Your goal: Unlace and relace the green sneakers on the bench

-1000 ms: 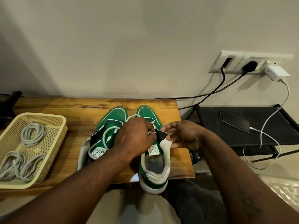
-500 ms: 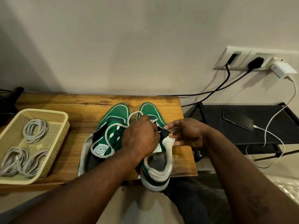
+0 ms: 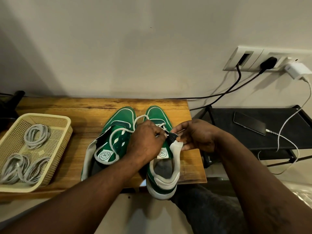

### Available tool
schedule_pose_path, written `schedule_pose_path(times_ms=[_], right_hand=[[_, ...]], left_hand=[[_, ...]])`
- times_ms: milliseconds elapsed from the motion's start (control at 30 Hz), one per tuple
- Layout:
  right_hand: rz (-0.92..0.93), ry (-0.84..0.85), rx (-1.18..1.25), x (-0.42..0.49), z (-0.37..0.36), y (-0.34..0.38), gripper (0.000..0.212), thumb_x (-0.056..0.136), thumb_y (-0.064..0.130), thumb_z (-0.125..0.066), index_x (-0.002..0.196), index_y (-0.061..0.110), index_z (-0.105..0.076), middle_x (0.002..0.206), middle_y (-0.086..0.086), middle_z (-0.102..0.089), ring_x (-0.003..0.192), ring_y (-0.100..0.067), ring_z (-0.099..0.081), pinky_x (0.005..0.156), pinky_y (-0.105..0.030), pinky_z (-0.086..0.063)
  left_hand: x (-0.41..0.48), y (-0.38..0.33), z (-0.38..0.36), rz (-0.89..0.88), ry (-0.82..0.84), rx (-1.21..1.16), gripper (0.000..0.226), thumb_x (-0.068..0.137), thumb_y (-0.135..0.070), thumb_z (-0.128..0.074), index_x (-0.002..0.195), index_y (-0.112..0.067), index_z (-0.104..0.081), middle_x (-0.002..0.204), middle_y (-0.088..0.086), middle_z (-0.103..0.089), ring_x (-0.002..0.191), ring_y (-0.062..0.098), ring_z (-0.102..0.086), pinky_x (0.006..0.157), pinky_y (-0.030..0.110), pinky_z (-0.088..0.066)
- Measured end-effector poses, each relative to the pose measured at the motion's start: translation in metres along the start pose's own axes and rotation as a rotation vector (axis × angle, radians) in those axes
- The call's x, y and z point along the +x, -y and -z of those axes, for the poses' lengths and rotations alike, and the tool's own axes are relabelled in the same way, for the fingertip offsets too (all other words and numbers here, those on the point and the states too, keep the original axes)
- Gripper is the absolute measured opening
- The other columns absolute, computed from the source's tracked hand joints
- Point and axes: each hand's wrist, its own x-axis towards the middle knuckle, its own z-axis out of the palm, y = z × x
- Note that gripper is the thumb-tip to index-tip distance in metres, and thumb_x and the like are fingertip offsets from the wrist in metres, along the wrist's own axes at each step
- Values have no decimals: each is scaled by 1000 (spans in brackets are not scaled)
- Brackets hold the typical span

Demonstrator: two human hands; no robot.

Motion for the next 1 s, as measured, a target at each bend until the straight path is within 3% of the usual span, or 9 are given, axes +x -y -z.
schedule_pose_path(times_ms=[100,200,300,500,733,900,1000], right_hand=[[4,1,0,0,0,1,27,105,-2,-46,111,5,-72,93,-16,-71,79,-24,-74,72,-36,-65],[-4,27,6,-3,-1,2,26,101,-8,-51,112,4,-71,93,-15,-75,78,-23,-75,65,-33,-64],[11,34,10,-7,-3,1,11,103,4,-59,109,4,-69,85,-12,-75,71,-20,-73,64,-34,-64],[15,-76,-27,3,-12,-1,18,102,22,-69,105,5,-70,88,-14,-78,71,-24,-75,65,-37,-64],[21,-101,-37,8,-14,0,17,101,10,-65,106,-5,-71,82,-17,-78,65,-23,-75,60,-34,-64],[-16,16,6,5,-10,1,18,100,2,-64,112,-11,-69,95,-24,-77,73,-26,-76,66,-35,-65],[-19,12,14,5,-12,0,15,99,-1,-64,112,-9,-66,87,-20,-77,69,-24,-76,64,-35,-65]], left_hand=[[0,0,1,5,8,4,16,98,-32,-71,107,-25,-82,101,-11,-54,101,11,-55,84,31,-46],[-1,-2,2,-56,28,135,19,99,-34,-66,108,-27,-81,103,-7,-55,101,15,-55,82,34,-50],[-4,-6,3,-111,44,259,23,102,-37,-60,104,-28,-81,104,-5,-54,98,18,-57,78,39,-55],[-7,-10,4,-83,48,234,23,103,-37,-60,105,-27,-80,105,-7,-55,92,14,-59,79,38,-55],[-6,-7,-2,-30,29,153,19,101,-33,-65,101,-24,-81,103,-8,-57,94,14,-60,82,39,-55],[-2,-1,-12,112,10,51,15,91,-24,-80,77,-25,-75,87,-17,-55,84,4,-56,74,25,-42],[-3,-1,-16,163,-25,40,19,88,-21,-82,75,-25,-68,83,-15,-58,82,5,-58,74,27,-48]])
